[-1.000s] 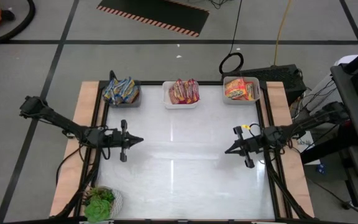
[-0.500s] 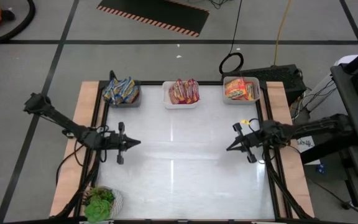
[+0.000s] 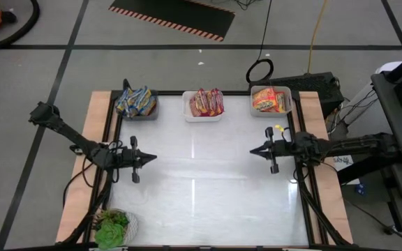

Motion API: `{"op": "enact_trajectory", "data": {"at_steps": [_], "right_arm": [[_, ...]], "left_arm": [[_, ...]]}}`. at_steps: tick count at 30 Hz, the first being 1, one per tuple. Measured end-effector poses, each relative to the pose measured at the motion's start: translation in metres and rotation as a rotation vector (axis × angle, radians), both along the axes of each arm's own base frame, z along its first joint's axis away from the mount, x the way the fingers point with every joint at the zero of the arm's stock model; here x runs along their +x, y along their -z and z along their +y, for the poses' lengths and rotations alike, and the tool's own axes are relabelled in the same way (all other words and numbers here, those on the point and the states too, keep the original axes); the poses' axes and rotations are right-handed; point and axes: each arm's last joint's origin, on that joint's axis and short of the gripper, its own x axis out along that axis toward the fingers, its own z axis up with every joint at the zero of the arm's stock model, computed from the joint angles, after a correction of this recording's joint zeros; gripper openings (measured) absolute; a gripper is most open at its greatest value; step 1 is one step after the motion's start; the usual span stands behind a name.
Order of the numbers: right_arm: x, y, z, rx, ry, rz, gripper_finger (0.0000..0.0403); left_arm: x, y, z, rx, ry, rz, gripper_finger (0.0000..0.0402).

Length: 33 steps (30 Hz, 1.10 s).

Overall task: Sort Maruchan noodles
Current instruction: Return to Home Position

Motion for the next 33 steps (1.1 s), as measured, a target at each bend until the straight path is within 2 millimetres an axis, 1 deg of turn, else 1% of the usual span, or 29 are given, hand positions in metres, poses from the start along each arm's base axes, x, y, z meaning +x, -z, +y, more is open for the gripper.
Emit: {"op": "enact_trajectory", "data": {"at_steps": [3,9,17,25,33], "right_arm": [[0.0,-0.001,0.0,-0.002,0.003,-0.013,0.0],[-0.004,-0.006,0.0,0.034,0.095,-0.052,0.0],[-0.007,-0.008,0.008,0.009,0.027,-0.077,0.0],[-0.012,-0.007,0.01,0.007,-0.019,-0.066,0.0],[-0.021,-0.007,0.009,0.028,0.013,-0.074,0.0]], "left_arm": [[0.0,0.0,0.0,0.001,-0.001,0.002,0.0003],[0.0,0.002,0.0,-0.004,-0.011,0.014,0.0003],[0.0,0.003,0.0,-0.013,-0.011,0.02,0.0003],[0.0,0.003,0.0,-0.016,-0.012,0.019,0.0003],[0.0,0.003,0.001,-0.006,-0.021,0.02,0.0003]]}}
